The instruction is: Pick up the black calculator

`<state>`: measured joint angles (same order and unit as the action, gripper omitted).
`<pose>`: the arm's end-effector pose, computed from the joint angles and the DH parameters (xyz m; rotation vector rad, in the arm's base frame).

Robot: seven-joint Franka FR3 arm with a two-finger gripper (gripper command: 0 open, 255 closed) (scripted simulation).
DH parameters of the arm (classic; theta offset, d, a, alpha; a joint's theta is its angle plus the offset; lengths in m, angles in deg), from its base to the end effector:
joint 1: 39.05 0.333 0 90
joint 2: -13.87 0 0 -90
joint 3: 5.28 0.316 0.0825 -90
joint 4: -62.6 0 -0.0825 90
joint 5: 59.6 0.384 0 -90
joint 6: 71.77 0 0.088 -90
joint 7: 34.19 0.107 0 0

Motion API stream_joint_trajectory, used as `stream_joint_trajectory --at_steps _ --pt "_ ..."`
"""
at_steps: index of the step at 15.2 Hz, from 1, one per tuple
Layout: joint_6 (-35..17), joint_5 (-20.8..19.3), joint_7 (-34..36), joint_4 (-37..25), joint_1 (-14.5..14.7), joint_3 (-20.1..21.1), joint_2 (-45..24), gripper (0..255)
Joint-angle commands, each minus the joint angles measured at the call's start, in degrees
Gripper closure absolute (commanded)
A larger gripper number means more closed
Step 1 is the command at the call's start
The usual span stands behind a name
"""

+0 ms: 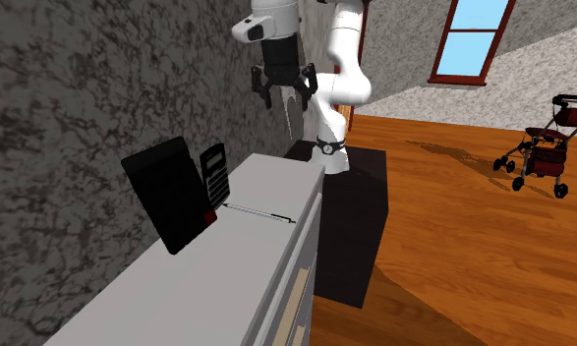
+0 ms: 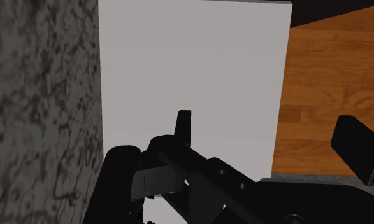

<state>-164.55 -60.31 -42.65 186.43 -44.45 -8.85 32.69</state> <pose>0.4260 -0.0708 0.5154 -3.0848 0.0023 0.3258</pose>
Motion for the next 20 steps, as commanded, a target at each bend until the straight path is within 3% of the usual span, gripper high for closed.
stream_joint_trajectory --at_steps 1,13,20 --pt "-0.7 -0.7 -1.7 -2.8 -0.5 -1.0 -4.0 0" --pt "1.7 -1.9 -11.2 -29.5 -4.2 -4.9 -30.9 0" --pt "-3.4 -1.9 -10.9 -25.2 -4.7 -4.4 -31.7 0"
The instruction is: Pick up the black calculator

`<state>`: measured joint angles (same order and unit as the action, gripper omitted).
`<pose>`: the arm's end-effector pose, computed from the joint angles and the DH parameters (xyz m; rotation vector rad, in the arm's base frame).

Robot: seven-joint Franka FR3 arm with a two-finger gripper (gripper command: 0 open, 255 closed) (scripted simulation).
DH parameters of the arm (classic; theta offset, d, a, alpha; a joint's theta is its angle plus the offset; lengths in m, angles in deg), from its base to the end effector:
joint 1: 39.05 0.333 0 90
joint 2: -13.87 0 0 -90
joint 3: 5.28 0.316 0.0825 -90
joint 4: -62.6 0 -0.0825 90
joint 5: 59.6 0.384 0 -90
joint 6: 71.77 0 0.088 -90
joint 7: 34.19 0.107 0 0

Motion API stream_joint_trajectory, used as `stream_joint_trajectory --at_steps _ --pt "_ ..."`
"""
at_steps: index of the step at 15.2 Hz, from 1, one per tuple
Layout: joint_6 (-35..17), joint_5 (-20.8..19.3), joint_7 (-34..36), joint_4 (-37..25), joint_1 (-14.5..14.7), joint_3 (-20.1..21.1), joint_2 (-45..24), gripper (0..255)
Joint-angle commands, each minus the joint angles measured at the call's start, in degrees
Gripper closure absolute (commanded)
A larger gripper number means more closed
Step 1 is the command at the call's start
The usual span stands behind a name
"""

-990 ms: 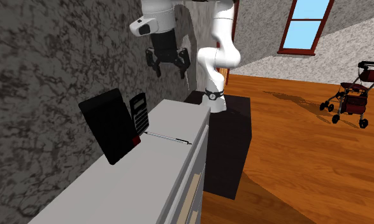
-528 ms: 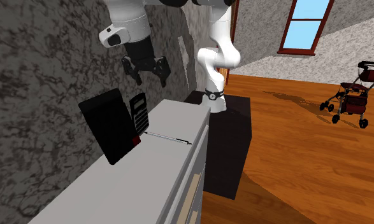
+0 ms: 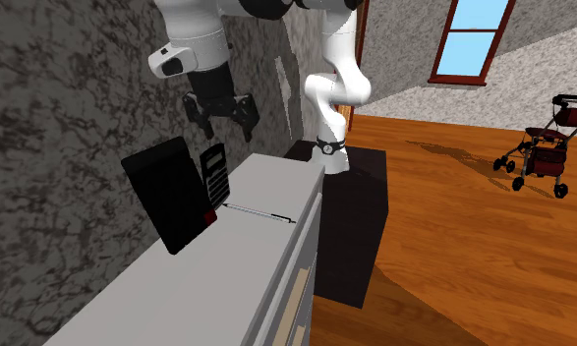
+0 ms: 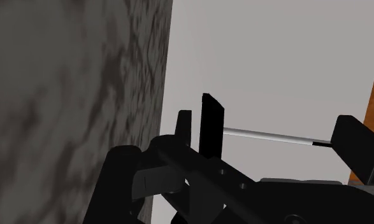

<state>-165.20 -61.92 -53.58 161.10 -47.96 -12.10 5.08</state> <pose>0.5587 -0.1582 0.4731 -3.0987 -0.1091 0.3851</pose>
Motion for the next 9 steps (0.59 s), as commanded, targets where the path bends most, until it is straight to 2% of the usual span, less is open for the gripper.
stream_joint_trajectory --at_steps 1,2,3,4,6,7,9 --pt "-3.1 -0.3 0.1 0.5 -1.2 -1.1 -4.2 0" --pt "-3.1 -0.3 0.1 0.5 -1.3 -1.0 -4.2 0" --pt "-2.1 -0.5 -0.1 -0.2 -1.3 -1.1 -3.8 255" --pt "-1.3 -0.5 -0.6 -1.7 -1.6 -1.3 -4.5 255" --pt "-3.4 -0.6 -0.9 0.9 -1.8 -1.5 -3.9 255" --pt "-1.9 -0.4 -0.8 -1.7 -1.7 -1.3 -5.0 255" --pt "-2.4 -0.6 0.3 1.8 -1.1 -1.0 -2.1 255"
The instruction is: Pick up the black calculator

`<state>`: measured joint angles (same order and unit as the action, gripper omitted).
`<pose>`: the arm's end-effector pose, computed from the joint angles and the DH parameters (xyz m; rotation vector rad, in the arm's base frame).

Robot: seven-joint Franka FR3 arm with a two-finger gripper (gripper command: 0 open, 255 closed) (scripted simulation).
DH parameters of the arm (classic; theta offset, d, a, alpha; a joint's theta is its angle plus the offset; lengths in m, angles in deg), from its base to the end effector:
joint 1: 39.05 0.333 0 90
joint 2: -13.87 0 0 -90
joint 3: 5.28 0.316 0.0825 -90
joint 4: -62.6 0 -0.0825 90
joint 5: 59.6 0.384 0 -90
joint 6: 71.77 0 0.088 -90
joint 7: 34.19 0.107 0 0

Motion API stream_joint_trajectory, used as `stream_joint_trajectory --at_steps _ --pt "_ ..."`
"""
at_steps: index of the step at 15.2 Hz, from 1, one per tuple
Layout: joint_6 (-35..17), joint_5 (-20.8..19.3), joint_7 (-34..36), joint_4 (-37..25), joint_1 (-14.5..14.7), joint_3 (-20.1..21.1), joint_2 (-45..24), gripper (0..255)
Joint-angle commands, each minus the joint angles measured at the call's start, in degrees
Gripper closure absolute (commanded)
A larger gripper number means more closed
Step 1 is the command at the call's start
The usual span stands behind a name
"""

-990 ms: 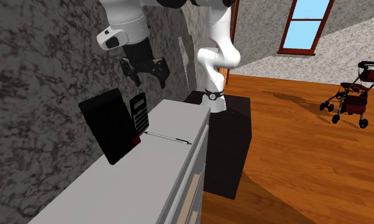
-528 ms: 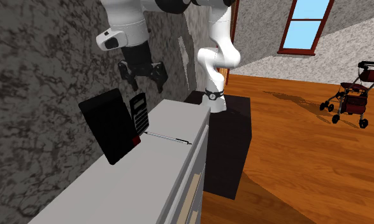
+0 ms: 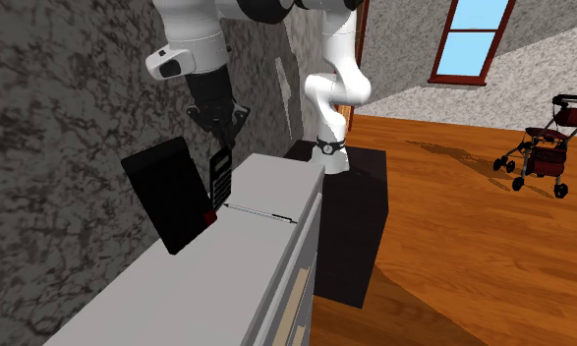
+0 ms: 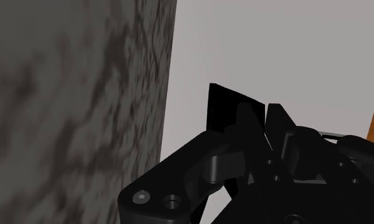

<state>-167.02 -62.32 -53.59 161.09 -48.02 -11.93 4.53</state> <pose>0.5640 -0.1589 0.4696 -3.1158 -0.1168 0.3571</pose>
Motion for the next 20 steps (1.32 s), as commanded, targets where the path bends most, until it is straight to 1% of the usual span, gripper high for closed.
stream_joint_trajectory --at_steps 1,2,3,15,18,20 --pt "0.0 -0.1 0.3 0.9 -1.0 -1.1 -1.8 255" --pt "0.2 -0.2 -0.3 -0.1 -1.3 -1.3 -2.6 255" --pt "-1.3 0.0 0.1 0.5 -1.3 -1.1 -3.7 255" --pt "7.6 -0.2 -0.3 -7.3 -1.9 -0.5 -2.5 255" --pt "9.9 -0.1 -0.5 -9.6 -1.3 -1.1 -2.6 255" --pt "10.0 0.0 -0.6 -9.8 -0.8 -1.7 -2.6 255"
